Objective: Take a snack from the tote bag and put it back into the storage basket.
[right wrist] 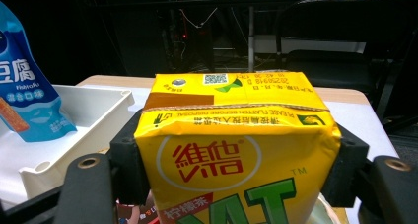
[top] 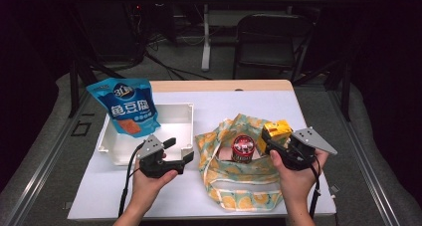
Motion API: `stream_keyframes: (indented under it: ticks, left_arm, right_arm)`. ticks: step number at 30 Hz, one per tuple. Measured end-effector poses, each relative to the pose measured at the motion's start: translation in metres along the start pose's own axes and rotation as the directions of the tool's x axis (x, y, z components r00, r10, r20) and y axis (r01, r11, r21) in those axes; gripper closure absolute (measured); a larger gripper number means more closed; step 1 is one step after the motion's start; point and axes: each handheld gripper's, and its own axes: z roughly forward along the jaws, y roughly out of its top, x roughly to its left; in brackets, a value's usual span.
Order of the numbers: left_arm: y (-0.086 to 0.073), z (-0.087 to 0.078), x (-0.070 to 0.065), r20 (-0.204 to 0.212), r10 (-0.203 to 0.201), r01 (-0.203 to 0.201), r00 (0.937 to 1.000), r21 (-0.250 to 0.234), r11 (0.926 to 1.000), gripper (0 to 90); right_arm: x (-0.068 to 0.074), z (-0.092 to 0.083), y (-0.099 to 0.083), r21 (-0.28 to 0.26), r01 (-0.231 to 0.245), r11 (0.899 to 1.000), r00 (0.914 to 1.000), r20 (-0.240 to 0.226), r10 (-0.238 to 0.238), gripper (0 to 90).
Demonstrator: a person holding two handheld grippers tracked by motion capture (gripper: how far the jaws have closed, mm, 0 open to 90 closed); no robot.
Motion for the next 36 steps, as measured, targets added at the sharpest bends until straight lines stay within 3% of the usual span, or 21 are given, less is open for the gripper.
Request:
stream_keyframes:
  ticks: [10, 27, 28, 29, 33, 36]
  left_arm:
    - [0.0, 0.002, -0.004, 0.017, 0.01, -0.01, 0.9998, 0.004, 0.9999, 18.0]
    - [0.007, 0.008, -0.023, 0.065, 0.044, -0.043, 0.9969, -0.016, 0.9989, 19.8]
    - [0.007, 0.009, -0.026, 0.05, 0.048, -0.047, 0.9976, -0.025, 0.9986, 20.1]
    - [0.008, 0.009, -0.027, 0.073, 0.057, -0.055, 0.9957, -0.022, 0.9982, 20.7]
    - [0.008, 0.012, -0.037, 0.075, 0.094, -0.091, 0.9927, -0.044, 0.9948, 23.6]
    - [0.009, 0.013, -0.041, 0.11, 0.108, -0.104, 0.9881, -0.043, 0.9936, 23.8]
  right_arm:
    - [0.0, -0.009, 0.008, -0.017, -0.007, 1.0, 0.9999, -0.007, 0.007, 29.6]
    - [0.019, -0.015, 0.018, -0.034, 0.001, 0.999, 0.9964, -0.085, -0.003, 29.7]
    - [0.021, -0.015, 0.018, -0.034, 0.003, 0.999, 0.9959, -0.091, -0.006, 29.7]
    - [0.023, -0.015, 0.018, -0.037, 0.004, 0.999, 0.9956, -0.093, -0.007, 29.7]
    - [0.03, -0.015, 0.018, -0.03, 0.007, 1.0, 0.9927, -0.12, -0.011, 29.7]
    - [0.037, -0.014, 0.018, -0.027, 0.012, 1.0, 0.9904, -0.137, -0.016, 29.6]
